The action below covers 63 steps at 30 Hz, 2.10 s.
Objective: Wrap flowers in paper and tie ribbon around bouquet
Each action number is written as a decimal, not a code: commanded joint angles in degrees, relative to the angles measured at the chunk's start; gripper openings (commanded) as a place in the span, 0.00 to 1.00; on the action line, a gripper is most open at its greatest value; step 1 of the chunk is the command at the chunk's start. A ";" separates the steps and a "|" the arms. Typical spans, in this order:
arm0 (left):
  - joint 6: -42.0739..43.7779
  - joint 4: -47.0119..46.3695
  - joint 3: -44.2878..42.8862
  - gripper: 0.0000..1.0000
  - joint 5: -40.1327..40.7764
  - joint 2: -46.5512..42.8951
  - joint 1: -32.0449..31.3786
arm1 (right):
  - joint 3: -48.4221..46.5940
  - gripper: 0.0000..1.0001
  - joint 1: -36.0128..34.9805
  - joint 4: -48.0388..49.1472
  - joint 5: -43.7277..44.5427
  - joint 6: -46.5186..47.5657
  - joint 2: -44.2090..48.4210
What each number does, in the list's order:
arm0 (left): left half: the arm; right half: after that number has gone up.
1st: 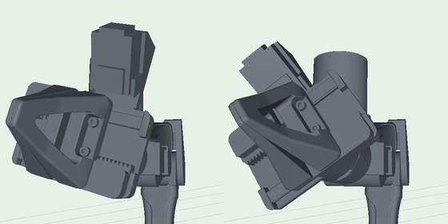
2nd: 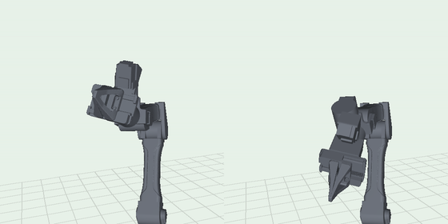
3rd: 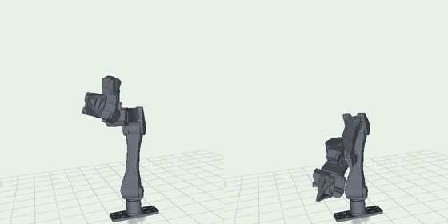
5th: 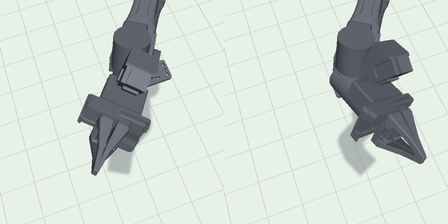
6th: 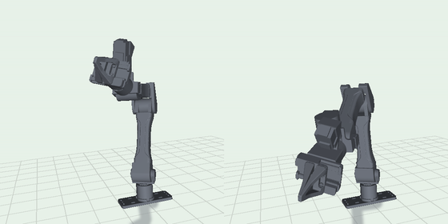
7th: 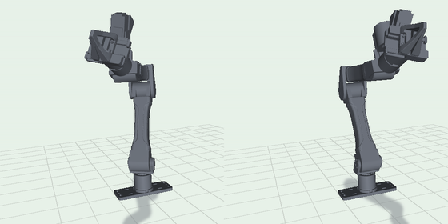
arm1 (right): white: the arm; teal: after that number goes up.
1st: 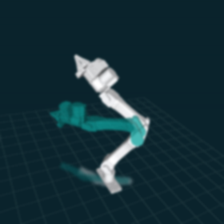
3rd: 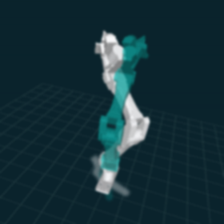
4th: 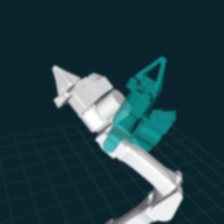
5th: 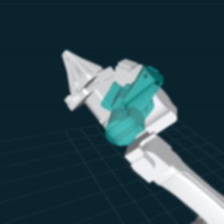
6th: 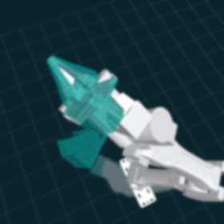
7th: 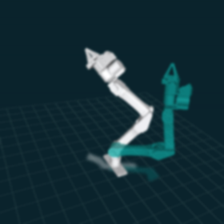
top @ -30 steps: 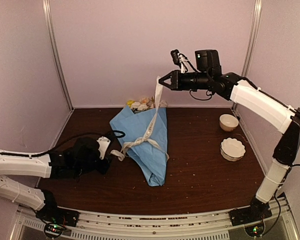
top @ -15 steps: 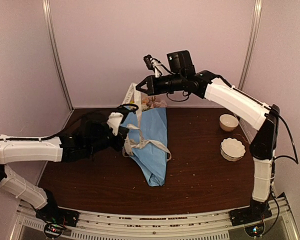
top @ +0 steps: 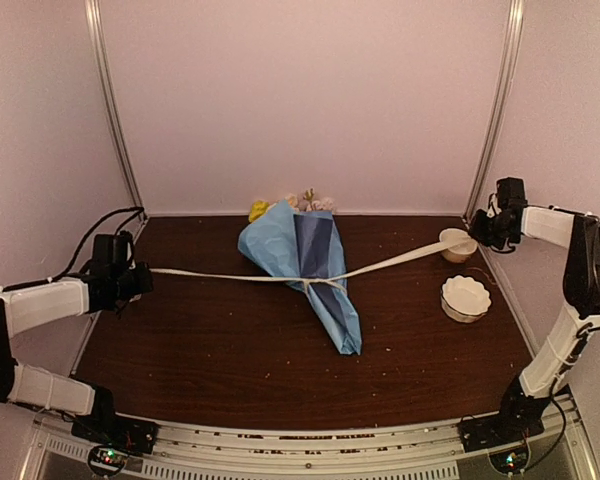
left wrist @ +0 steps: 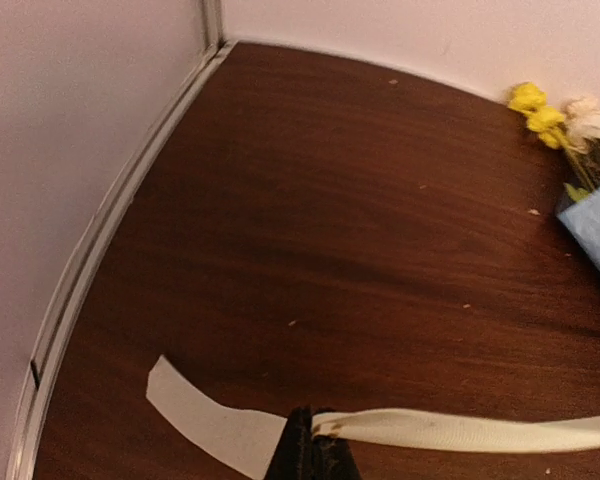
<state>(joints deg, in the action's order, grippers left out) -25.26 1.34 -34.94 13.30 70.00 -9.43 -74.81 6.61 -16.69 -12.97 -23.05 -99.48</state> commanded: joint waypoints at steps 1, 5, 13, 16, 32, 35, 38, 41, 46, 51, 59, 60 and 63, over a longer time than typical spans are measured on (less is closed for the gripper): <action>-7.62 0.99 5.88 0.00 -2.57 -0.96 10.90 | 6.05 0.00 0.15 6.42 4.33 -0.26 7.33; -11.19 -2.07 10.90 0.00 -10.45 -2.60 21.90 | 7.08 0.00 1.31 5.02 6.50 0.34 6.16; -10.82 0.51 11.39 0.00 -15.36 -7.09 33.22 | 11.53 0.00 10.71 3.72 8.81 -0.17 7.29; -11.89 0.05 12.03 0.00 -15.69 -7.61 35.21 | 13.13 0.00 13.55 4.08 9.86 0.41 7.74; -14.54 2.24 13.87 0.00 -13.07 -12.08 44.49 | 12.93 0.00 20.02 3.41 11.35 0.05 6.39; -14.64 3.24 13.84 0.00 -11.42 -12.64 45.71 | 10.91 0.00 20.13 1.79 12.96 0.55 5.60; -14.52 3.04 13.56 0.00 -12.20 -12.38 46.43 | 8.98 0.00 20.28 0.32 13.85 1.18 4.92; -14.11 2.70 13.72 0.00 -12.12 -12.11 46.48 | 9.34 0.00 20.29 0.62 14.36 1.48 5.34; -13.92 2.43 13.70 0.00 -10.81 -11.56 46.52 | 9.20 0.00 20.24 0.35 14.92 1.70 5.47; -12.49 1.70 13.43 0.00 -13.11 -11.43 46.43 | 9.14 0.00 20.04 0.75 11.92 1.48 5.16; -9.96 7.04 5.95 0.00 5.47 -19.06 12.38 | 6.09 0.00 -5.37 -4.25 16.11 5.63 11.47; -9.96 6.98 4.67 0.00 6.50 -19.75 7.92 | 5.58 0.00 -8.21 -4.87 16.01 6.20 11.96; -6.00 6.62 -1.13 0.00 9.97 -19.26 -6.28 | 3.71 0.00 -17.07 -7.01 16.55 8.57 12.85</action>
<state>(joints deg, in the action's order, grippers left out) -35.81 11.40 -29.02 11.51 51.31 -2.48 -68.20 -1.39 -23.11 -1.54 -18.22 -89.86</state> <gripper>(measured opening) 0.013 0.007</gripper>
